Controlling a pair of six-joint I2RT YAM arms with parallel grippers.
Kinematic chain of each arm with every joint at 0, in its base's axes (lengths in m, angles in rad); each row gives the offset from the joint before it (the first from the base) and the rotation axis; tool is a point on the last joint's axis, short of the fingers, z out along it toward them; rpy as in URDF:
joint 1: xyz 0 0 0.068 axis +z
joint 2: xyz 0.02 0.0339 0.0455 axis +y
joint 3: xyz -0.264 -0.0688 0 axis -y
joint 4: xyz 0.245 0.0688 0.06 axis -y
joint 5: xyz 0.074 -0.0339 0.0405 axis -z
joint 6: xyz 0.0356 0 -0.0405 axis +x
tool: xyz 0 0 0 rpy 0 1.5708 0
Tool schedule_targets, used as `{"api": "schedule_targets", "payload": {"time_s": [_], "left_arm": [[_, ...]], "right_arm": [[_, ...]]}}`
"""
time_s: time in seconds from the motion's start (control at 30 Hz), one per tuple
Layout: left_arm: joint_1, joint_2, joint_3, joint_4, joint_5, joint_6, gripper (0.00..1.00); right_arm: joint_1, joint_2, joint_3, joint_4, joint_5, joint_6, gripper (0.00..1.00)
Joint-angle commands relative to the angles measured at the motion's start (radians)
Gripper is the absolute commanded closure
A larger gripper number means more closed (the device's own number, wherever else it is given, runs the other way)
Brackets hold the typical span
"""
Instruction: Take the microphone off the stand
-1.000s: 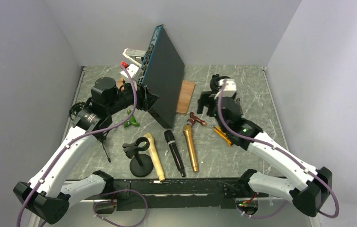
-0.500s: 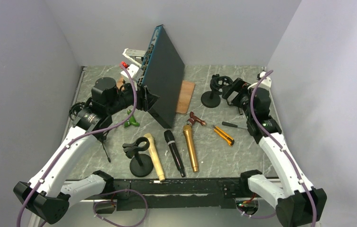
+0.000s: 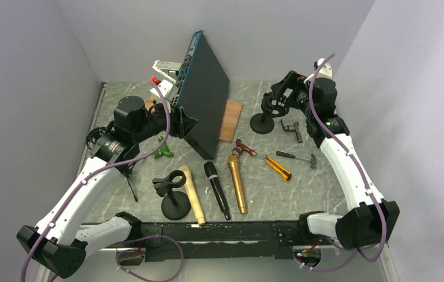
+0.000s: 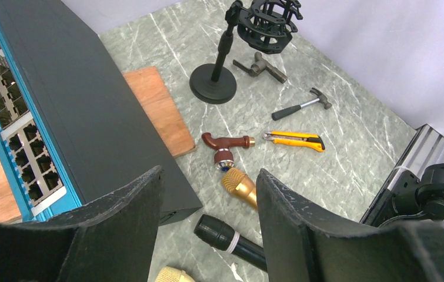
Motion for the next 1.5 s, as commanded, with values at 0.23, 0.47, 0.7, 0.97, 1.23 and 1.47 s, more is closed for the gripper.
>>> {"api": "schedule_targets", "payload": {"time_s": [0.23,0.47,0.7,0.97,1.23,1.47], "left_arm": [[-0.004,-0.020,0.042,0.022,0.015,0.001,0.38],[-0.004,-0.021,0.042,0.022,0.015,0.003,0.38],[-0.004,-0.020,0.044,0.022,0.021,0.000,0.38],[-0.004,-0.015,0.043,0.023,0.026,-0.002,0.38],[-0.004,-0.011,0.043,0.023,0.026,-0.003,0.38],[-0.004,-0.009,0.042,0.023,0.030,-0.005,0.38]], "right_arm": [[-0.005,0.248,0.222,0.089,-0.274,0.033,0.52],[-0.004,0.371,0.262,0.111,-0.289,0.044,0.71],[-0.004,0.418,0.208,0.109,-0.233,0.011,0.75],[-0.004,0.431,0.092,0.128,-0.197,-0.001,0.77],[-0.004,0.479,0.102,0.067,-0.181,-0.027,0.80],[-0.004,0.498,0.169,-0.015,-0.178,-0.074,0.78]]}}
